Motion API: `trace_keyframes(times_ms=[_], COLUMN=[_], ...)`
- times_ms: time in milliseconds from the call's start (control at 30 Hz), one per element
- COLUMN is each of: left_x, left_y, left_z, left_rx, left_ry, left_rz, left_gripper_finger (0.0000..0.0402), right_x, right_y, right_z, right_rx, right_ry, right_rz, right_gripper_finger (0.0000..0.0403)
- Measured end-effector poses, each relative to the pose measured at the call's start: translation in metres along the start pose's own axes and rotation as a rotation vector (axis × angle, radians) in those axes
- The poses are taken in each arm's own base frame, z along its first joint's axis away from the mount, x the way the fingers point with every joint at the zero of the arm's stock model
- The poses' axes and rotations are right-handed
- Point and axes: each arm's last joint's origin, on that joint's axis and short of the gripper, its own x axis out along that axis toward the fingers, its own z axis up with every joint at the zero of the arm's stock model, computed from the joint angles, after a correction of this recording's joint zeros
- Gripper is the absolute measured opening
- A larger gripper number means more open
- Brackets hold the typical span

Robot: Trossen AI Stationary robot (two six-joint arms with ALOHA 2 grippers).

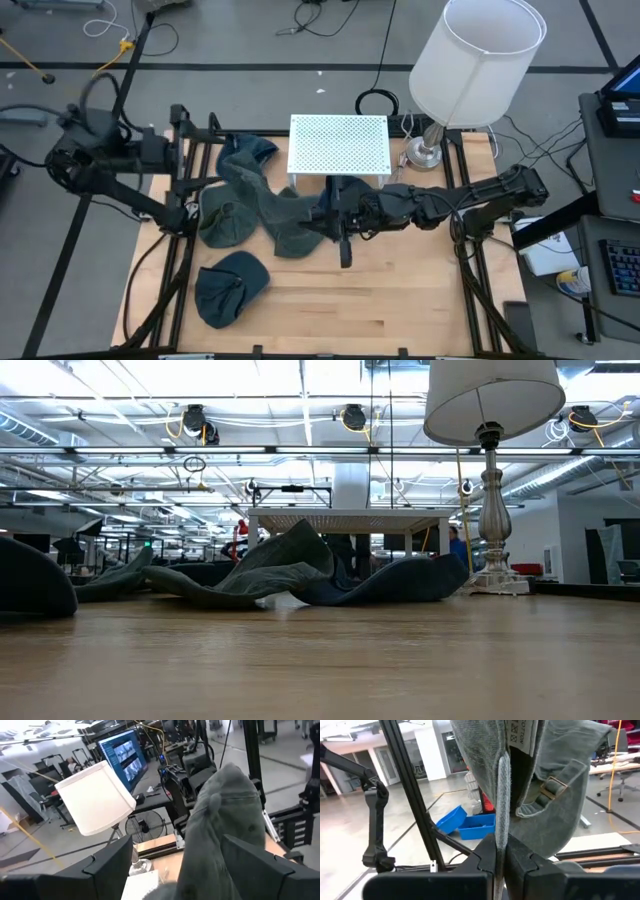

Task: Pick & Place hat
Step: Put the bottom right gray cap on the shelf

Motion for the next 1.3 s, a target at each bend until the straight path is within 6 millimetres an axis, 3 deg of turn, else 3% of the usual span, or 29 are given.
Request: trace_keyframes(times_ms=[333, 500, 933, 1300], left_x=[0.039, 0.046, 0.043, 0.03], left_y=[-0.013, -0.016, -0.018, -0.012], left_z=[-0.002, -0.004, -0.01, -0.004], left_rx=[0.081, 0.055, 0.048, -0.051], left_ry=[0.086, 0.1, 0.157, 0.094], left_rz=[-0.063, -0.074, -0.12, -0.105], left_gripper_finger=[0.0305, 0.03, 0.0172, 0.0103], right_x=[0.0, -0.001, -0.001, -0.001], right_y=[0.0, 0.0, -0.001, -0.001], right_z=[-0.004, -0.007, -0.009, -0.009], right_rx=[0.016, 0.037, 0.032, 0.029], right_ry=[0.046, 0.073, 0.095, 0.096], right_rz=[0.017, 0.011, 0.003, 0.001], right_gripper_finger=[0.0008, 0.0008, 0.0008, 0.0008])
